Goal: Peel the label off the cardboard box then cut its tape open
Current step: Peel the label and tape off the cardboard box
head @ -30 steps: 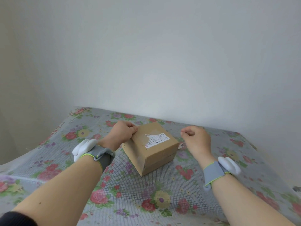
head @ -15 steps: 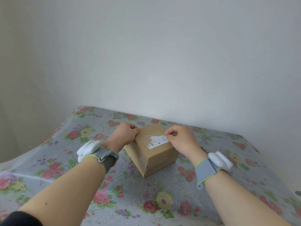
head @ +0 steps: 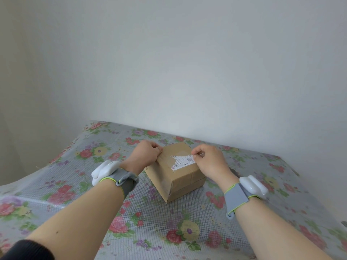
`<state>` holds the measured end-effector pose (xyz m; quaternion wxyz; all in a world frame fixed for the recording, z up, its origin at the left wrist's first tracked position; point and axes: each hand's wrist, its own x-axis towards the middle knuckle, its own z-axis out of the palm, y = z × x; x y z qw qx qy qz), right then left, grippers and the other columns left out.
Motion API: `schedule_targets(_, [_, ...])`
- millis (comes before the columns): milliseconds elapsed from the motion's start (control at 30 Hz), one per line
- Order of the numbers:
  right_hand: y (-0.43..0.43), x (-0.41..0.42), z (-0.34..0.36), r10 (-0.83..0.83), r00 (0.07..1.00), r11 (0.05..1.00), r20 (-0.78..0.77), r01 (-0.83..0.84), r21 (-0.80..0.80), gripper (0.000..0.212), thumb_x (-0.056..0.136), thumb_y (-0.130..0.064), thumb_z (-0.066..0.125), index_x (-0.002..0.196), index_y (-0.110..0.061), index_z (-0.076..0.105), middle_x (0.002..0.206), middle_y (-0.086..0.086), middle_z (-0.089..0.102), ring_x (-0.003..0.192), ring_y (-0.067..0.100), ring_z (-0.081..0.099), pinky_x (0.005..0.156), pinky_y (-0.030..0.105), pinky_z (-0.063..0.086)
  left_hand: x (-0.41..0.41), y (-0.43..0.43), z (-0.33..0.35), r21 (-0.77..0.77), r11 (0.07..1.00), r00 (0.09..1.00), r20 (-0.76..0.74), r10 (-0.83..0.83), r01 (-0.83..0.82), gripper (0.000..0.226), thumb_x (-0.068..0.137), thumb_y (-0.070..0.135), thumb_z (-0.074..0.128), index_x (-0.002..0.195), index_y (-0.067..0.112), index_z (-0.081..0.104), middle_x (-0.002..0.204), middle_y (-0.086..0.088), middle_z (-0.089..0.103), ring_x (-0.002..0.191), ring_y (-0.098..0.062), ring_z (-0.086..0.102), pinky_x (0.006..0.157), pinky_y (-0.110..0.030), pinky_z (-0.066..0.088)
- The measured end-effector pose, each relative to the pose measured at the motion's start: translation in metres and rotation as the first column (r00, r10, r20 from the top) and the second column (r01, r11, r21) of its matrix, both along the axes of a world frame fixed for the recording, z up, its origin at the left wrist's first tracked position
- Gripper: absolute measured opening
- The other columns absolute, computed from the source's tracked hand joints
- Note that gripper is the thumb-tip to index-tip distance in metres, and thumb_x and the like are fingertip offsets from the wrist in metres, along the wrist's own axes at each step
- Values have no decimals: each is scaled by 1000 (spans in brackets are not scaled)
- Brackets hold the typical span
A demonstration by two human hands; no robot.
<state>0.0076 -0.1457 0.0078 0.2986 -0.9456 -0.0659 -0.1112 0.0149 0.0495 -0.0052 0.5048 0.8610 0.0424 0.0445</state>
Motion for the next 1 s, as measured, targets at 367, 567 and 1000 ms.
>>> schedule_targets(367, [0,-2,-4,7,1000,998,-2,-7,58,22,92,-15,52,103,-25,68,104,-7,64,93,9,56,78,19,37,0,-1,2,18,1000,1000,-13,4,-4,25,97,23,51,106,8,67,93,-7,63,71,-14,52,60,-23,41])
schedule_targets(567, [-1,-3,-3,-4,1000,998,13,3,69,19,90,-14,56,84,-30,66,95,-8,66,86,16,63,73,24,46,-1,-1,3,29,1000,1000,-18,3,-3,25,97,24,51,106,8,67,93,-6,62,73,-14,52,60,-22,41])
schedule_targets(1000, [-2,2,13,78,995,987,-63,-86,-137,14,90,-11,54,94,-21,63,92,-8,57,91,14,56,79,25,43,-1,-2,1,24,1000,1000,-6,8,-8,24,97,21,50,104,7,68,101,-15,68,83,-24,57,80,-35,49])
